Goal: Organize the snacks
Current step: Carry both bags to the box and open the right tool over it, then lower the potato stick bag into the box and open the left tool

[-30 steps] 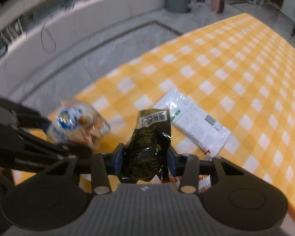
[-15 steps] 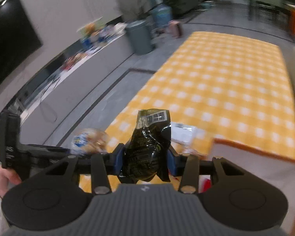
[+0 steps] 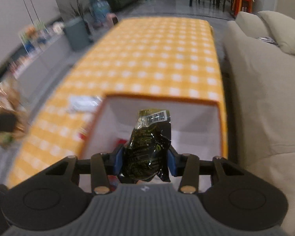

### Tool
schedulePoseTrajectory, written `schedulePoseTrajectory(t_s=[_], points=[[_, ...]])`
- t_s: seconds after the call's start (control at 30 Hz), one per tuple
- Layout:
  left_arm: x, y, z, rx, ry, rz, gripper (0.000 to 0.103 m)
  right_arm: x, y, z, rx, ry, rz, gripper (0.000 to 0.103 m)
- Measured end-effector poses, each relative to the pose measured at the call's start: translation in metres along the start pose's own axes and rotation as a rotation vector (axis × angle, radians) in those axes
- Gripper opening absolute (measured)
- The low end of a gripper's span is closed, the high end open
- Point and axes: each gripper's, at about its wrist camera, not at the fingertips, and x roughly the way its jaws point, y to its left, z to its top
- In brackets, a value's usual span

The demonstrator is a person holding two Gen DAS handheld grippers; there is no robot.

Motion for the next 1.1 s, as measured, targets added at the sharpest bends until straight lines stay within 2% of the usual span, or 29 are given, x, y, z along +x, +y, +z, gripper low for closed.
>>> schedulePoseTrajectory(t_s=[0.1, 0.3, 0.4, 0.57, 0.7, 0.77, 0.8, 0.87, 0.9, 1.03, 1.1], points=[[0.018, -0.013, -0.009, 0.037, 0.031, -0.015, 0.053, 0.024, -0.006, -0.004, -0.043, 0.067, -0.073, 0.044], [0.037, -0.024, -0.019, 0.07, 0.075, -0.049, 0.053, 0.056, -0.021, -0.016, -0.101, 0.224, -0.096, 0.045], [0.046, -0.026, -0.021, 0.071, 0.093, -0.057, 0.053, 0.062, -0.016, -0.019, -0.173, 0.254, -0.161, 0.046], [0.05, -0.027, -0.024, 0.07, 0.11, -0.059, 0.053, 0.065, -0.007, -0.021, -0.198, 0.289, -0.189, 0.058], [0.049, -0.026, -0.024, 0.068, 0.115, -0.057, 0.053, 0.062, -0.003, -0.024, -0.188, 0.269, -0.222, 0.062], [0.046, -0.025, -0.024, 0.065, 0.105, -0.049, 0.053, 0.058, -0.003, -0.025, -0.17, 0.25, -0.236, 0.069], [0.043, -0.024, -0.024, 0.062, 0.098, -0.044, 0.053, 0.055, -0.003, -0.025, -0.159, 0.23, -0.241, 0.078], [0.038, -0.023, -0.023, 0.055, 0.086, -0.041, 0.053, 0.041, -0.002, -0.026, -0.126, 0.173, -0.236, 0.087], [0.037, -0.022, -0.023, 0.052, 0.084, -0.038, 0.053, 0.033, -0.003, -0.026, -0.098, 0.149, -0.236, 0.096], [0.031, -0.024, -0.022, 0.058, 0.077, -0.006, 0.053, 0.003, -0.003, -0.029, 0.028, 0.016, -0.249, 0.099], [0.028, -0.026, -0.021, 0.064, 0.076, 0.01, 0.053, -0.009, -0.007, -0.03, 0.133, -0.046, -0.298, 0.1]])
